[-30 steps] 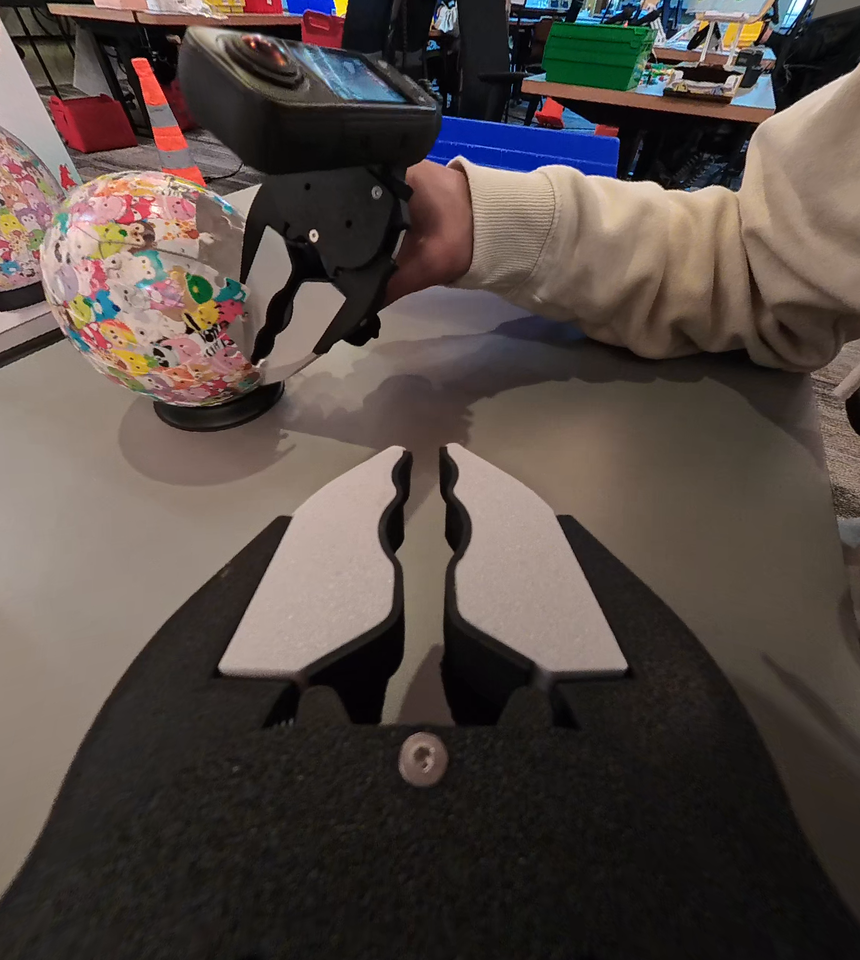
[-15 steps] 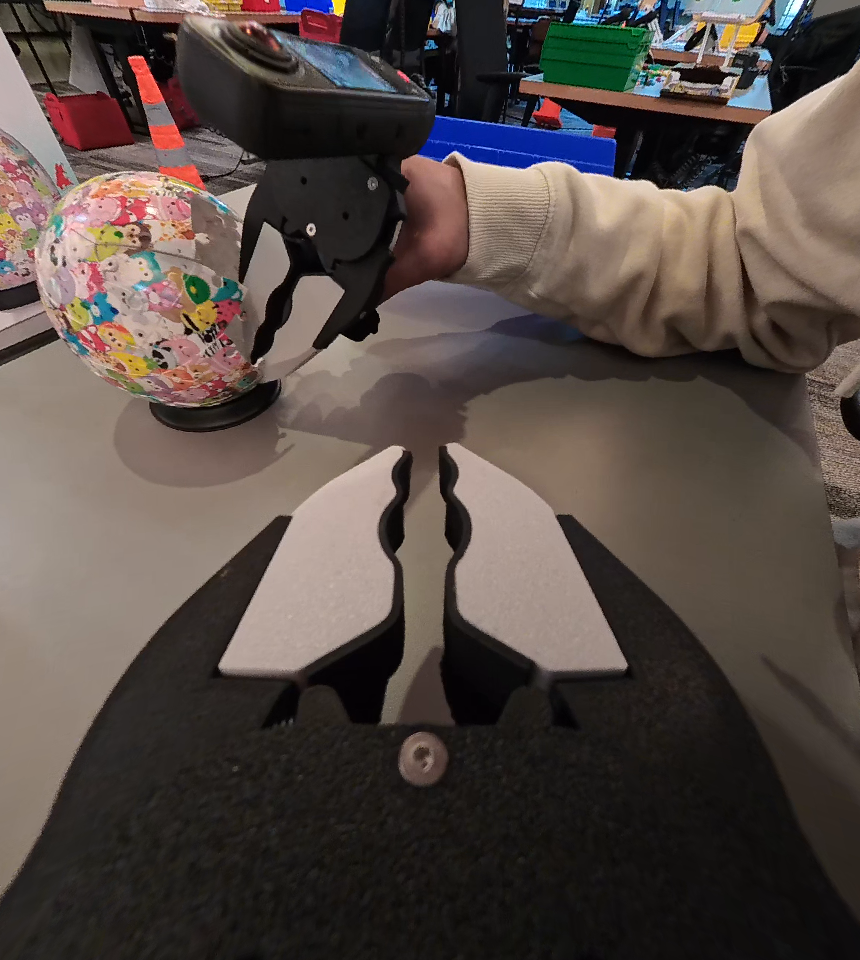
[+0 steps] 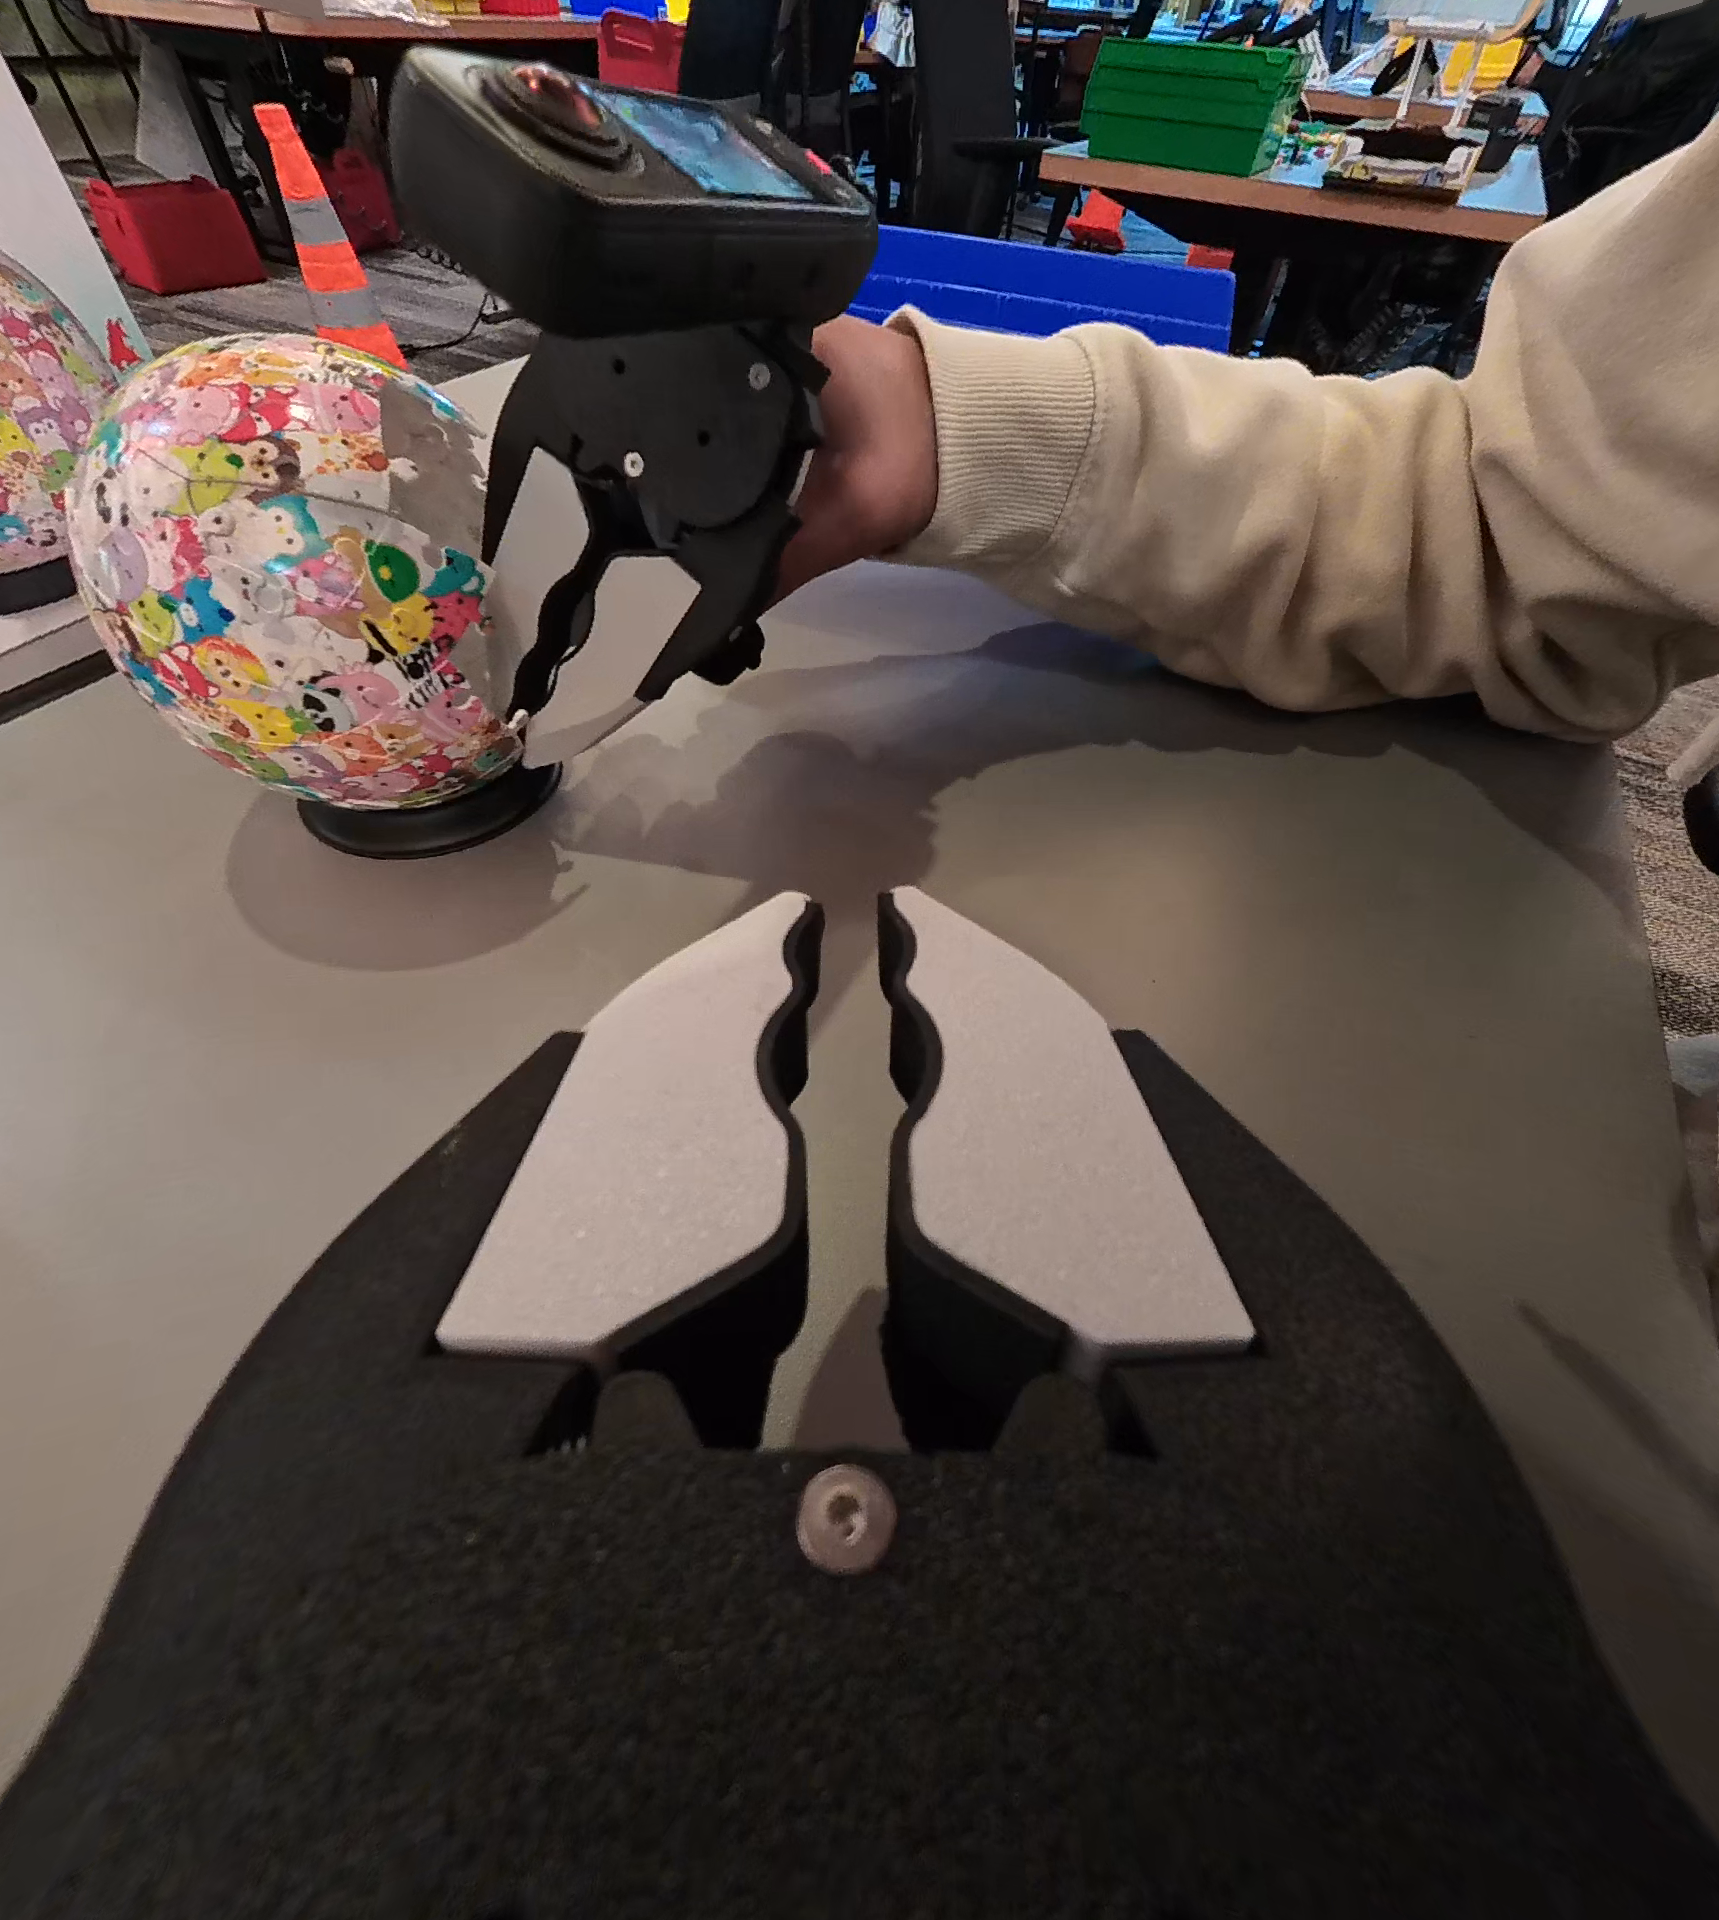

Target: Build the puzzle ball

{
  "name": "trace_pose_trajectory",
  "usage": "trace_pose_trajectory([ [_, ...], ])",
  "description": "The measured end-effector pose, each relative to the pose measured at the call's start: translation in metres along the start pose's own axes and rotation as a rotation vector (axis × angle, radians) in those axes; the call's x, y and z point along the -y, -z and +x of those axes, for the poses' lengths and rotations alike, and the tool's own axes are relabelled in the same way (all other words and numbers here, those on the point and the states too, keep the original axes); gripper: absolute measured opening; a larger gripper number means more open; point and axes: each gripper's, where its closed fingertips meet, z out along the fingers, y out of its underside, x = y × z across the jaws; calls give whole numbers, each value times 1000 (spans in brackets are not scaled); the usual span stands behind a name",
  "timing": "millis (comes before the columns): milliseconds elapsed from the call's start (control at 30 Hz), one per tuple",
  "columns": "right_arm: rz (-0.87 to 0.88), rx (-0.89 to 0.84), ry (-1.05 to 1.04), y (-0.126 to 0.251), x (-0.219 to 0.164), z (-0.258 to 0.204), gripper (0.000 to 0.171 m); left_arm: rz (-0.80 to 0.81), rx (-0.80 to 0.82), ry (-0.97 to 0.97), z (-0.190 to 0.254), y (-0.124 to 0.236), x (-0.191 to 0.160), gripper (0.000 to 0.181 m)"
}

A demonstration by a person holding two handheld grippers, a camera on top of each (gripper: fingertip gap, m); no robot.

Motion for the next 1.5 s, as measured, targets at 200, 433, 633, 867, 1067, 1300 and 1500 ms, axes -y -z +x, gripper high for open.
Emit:
trace_pose_trajectory([
  [200,27,13,36,0,-1,-1,4,-1,-3,2,0,-1,0,10],
  [433,56,12,90,-1,-4,0,4,1,1,3,0,-2,0,10],
  [633,59,-7,143,-1,-3,-1,3,-2,-1,0,2,-4,1,10],
  [867,52,-24,173,-1,-3,-3,3,0,4,-1,1,-3,1,10],
  [1067,73,-28,182,7,2,-3,11,0,3,-2,1,-3,1,10],
  [1300,36,8,90,10,0,-8,54,-2,3,0,1,-2,0,10],
  [1500,159,-36,117,33,5,-18,39,-4,18,-9,-2,1,0,10],
])
